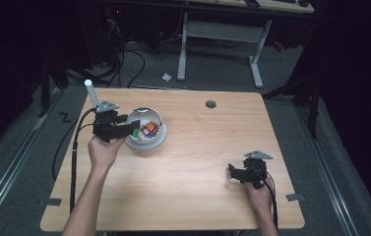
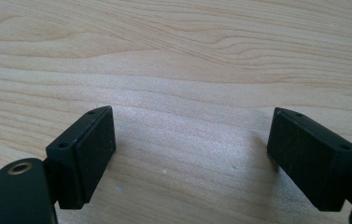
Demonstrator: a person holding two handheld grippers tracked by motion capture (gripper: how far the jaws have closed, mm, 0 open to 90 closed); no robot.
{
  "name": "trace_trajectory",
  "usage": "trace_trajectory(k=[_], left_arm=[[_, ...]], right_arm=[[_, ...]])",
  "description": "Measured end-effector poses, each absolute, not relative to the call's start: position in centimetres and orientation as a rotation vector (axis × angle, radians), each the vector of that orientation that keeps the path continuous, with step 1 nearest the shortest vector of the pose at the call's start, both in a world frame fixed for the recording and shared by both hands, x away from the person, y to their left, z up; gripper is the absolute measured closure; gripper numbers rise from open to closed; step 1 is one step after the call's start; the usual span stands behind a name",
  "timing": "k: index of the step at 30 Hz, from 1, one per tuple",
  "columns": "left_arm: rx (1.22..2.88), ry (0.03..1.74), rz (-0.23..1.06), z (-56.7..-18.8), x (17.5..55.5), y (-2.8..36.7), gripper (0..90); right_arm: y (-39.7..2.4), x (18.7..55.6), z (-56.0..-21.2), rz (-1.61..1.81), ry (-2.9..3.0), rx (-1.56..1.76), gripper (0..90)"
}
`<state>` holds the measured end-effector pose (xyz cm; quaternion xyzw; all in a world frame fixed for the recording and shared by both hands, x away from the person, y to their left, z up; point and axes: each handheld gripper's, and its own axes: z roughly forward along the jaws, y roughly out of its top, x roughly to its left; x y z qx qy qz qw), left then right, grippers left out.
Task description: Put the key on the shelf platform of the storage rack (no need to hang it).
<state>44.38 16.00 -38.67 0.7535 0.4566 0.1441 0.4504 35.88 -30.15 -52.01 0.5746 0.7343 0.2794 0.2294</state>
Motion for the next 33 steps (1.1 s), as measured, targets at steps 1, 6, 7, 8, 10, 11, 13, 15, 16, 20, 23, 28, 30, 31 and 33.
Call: trace_trajectory(k=[1, 6, 7, 8, 10, 11, 13, 15, 16, 20, 23, 28, 30, 31, 33], left_arm=[[1.863, 1.129, 0.356, -38.7, 44.4, 16.0, 42.5], [1.849, 1.137, 0.359, -38.5, 43.6, 16.6, 42.3], [1.848, 1.139, 0.364, -38.4, 43.4, 16.7, 42.1], [1.847, 1.14, 0.368, -38.4, 43.2, 16.9, 42.0], [1.837, 1.142, 0.367, -38.4, 42.7, 17.2, 41.8], [1.838, 1.146, 0.368, -38.4, 42.5, 17.3, 41.8], [1.841, 1.147, 0.37, -38.4, 42.3, 17.4, 41.7], [1.834, 1.158, 0.365, -38.6, 41.8, 17.8, 41.5], [1.833, 1.16, 0.362, -38.7, 41.6, 18.0, 41.5], [1.831, 1.168, 0.365, -38.9, 41.2, 18.2, 41.7], [1.824, 1.172, 0.363, -39.1, 40.8, 18.4, 41.6], [1.806, 1.182, 0.364, -39.3, 40.1, 18.8, 41.4], [1.797, 1.185, 0.37, -39.5, 39.7, 18.9, 41.3], [1.797, 1.185, 0.37, -39.5, 39.7, 18.9, 41.3], [1.791, 1.187, 0.369, -39.7, 39.5, 18.9, 41.2]], right_arm=[[-30.1, 35.9, -52.0, 0.769, 2.021, 1.581, 15.5], [-30.1, 35.9, -52.0, 0.769, 2.021, 1.582, 15.5], [-30.1, 35.9, -52.0, 0.769, 2.021, 1.582, 15.5], [-30.1, 35.9, -52.0, 0.769, 2.021, 1.582, 15.5], [-30.1, 35.9, -52.0, 0.769, 2.021, 1.581, 15.5], [-30.1, 35.9, -52.0, 0.769, 2.021, 1.582, 15.5], [-30.1, 35.9, -52.0, 0.769, 2.021, 1.581, 15.5], [-30.1, 35.9, -52.0, 0.769, 2.021, 1.582, 15.5], [-30.1, 35.9, -52.0, 0.769, 2.021, 1.581, 15.5], [-30.1, 35.9, -52.0, 0.769, 2.021, 1.582, 15.5], [-30.1, 35.9, -52.0, 0.769, 2.021, 1.581, 15.5], [-30.1, 35.9, -52.0, 0.769, 2.021, 1.582, 15.5], [-30.1, 35.9, -52.0, 0.769, 2.021, 1.582, 15.5], [-30.1, 35.9, -52.0, 0.769, 2.021, 1.582, 15.5], [-30.1, 35.9, -52.0, 0.769, 2.021, 1.582, 15.5]])
